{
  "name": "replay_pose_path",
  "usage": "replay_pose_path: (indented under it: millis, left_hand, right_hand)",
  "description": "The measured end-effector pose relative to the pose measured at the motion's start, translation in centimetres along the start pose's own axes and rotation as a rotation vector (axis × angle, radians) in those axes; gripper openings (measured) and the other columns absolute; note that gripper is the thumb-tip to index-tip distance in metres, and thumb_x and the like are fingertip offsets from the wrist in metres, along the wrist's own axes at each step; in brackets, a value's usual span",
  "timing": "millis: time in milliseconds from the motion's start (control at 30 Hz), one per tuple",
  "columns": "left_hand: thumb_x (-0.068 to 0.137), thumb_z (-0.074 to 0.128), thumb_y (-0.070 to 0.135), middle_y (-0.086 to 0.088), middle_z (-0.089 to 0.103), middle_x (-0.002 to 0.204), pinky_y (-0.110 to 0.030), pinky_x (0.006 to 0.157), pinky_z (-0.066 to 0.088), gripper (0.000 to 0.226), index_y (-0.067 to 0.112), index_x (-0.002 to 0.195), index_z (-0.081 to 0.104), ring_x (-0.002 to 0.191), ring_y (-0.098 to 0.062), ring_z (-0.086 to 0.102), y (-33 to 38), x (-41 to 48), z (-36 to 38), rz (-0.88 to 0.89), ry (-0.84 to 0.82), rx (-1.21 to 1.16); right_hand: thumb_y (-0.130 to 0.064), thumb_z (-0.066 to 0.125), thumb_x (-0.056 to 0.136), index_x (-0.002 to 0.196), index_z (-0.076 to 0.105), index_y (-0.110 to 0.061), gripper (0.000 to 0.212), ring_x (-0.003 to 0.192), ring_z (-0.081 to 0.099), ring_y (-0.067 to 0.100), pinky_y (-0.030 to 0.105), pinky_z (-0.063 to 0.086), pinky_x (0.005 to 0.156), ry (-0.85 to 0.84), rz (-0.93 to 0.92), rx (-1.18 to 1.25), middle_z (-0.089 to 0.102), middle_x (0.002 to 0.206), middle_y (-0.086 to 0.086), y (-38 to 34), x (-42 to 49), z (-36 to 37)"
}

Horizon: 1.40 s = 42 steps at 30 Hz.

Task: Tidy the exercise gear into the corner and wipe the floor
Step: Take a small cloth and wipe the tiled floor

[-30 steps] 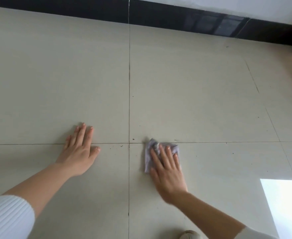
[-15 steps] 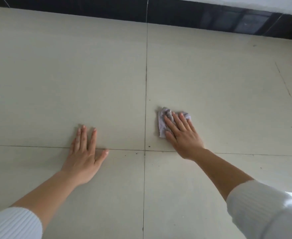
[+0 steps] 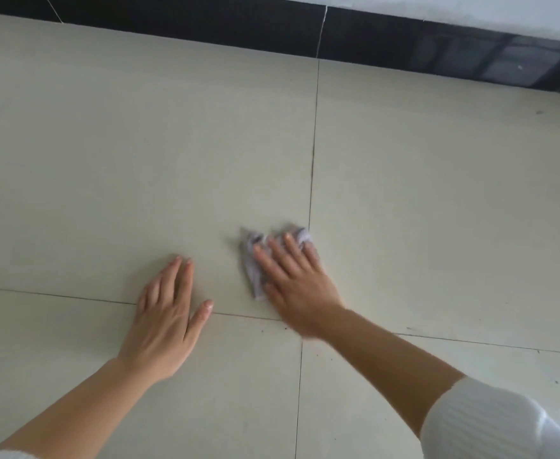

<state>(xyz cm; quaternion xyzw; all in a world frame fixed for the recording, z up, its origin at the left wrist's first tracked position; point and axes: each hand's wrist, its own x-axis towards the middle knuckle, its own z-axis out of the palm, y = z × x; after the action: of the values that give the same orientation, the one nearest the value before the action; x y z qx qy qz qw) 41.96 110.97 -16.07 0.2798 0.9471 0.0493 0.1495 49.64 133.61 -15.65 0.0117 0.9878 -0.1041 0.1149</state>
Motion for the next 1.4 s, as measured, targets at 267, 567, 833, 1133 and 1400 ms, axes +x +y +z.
replay_pose_path:
  millis: [267, 567, 833, 1133, 1400]
  left_hand:
    - [0.088, 0.014, 0.053, -0.024, 0.009, 0.156, -0.044, 0.117, 0.006, 0.081, -0.001, 0.148, 0.015, 0.144, -0.036, 0.006, -1.4, 5.7, -0.5, -0.162, 0.174, -0.044]
    - [0.096, 0.024, 0.044, -0.023, 0.01, 0.156, -0.044, 0.117, 0.007, 0.069, -0.001, 0.148, 0.018, 0.145, -0.033, 0.006, -3.5, 14.0, -2.0, -0.211, 0.303, -0.043]
    - [0.087, 0.03, 0.047, -0.018, 0.022, 0.154, -0.044, 0.113, 0.018, 0.072, 0.005, 0.146, 0.028, 0.144, -0.03, 0.016, -3.6, 14.2, -1.8, -0.242, 0.354, -0.06]
    - [0.086, 0.027, 0.051, -0.016, 0.026, 0.154, -0.045, 0.111, 0.023, 0.074, 0.006, 0.145, 0.031, 0.143, -0.029, 0.02, -3.6, 14.1, -2.1, -0.274, 0.322, -0.066]
    - [0.086, 0.025, 0.052, -0.013, 0.022, 0.156, -0.044, 0.112, 0.021, 0.074, 0.009, 0.146, 0.029, 0.144, -0.027, 0.018, -3.4, 14.0, -2.6, -0.293, 0.287, -0.08]
  right_hand:
    - [-0.054, 0.015, 0.099, 0.146, -0.017, -0.028, 0.062, 0.141, -0.024, 0.016, 0.029, -0.016, 0.116, -0.042, -0.164, -0.119, -0.009, 0.157, -0.007, 5.8, -0.2, -1.0]
    - [-0.05, 0.006, 0.099, 0.15, -0.016, -0.023, 0.062, 0.144, -0.022, 0.012, 0.033, -0.014, 0.117, 0.047, 0.519, 0.085, -0.019, 0.159, -0.007, 12.8, 7.8, -3.8]
    - [-0.047, 0.015, 0.1, 0.152, -0.011, -0.023, 0.063, 0.146, -0.02, 0.021, 0.041, -0.013, 0.118, 0.106, 0.534, 0.124, -0.013, 0.16, -0.005, 11.6, 16.3, -5.0]
    - [-0.047, 0.005, 0.097, 0.15, -0.012, -0.03, 0.058, 0.145, -0.02, 0.02, 0.037, -0.016, 0.117, -0.055, -0.233, -0.064, -0.01, 0.16, -0.009, 2.2, 15.0, -3.4]
    - [-0.049, 0.0, 0.098, 0.152, -0.001, -0.028, 0.058, 0.148, -0.006, 0.019, 0.035, -0.004, 0.12, 0.07, 0.215, -0.058, 0.001, 0.161, 0.0, 11.5, 13.4, -4.2]
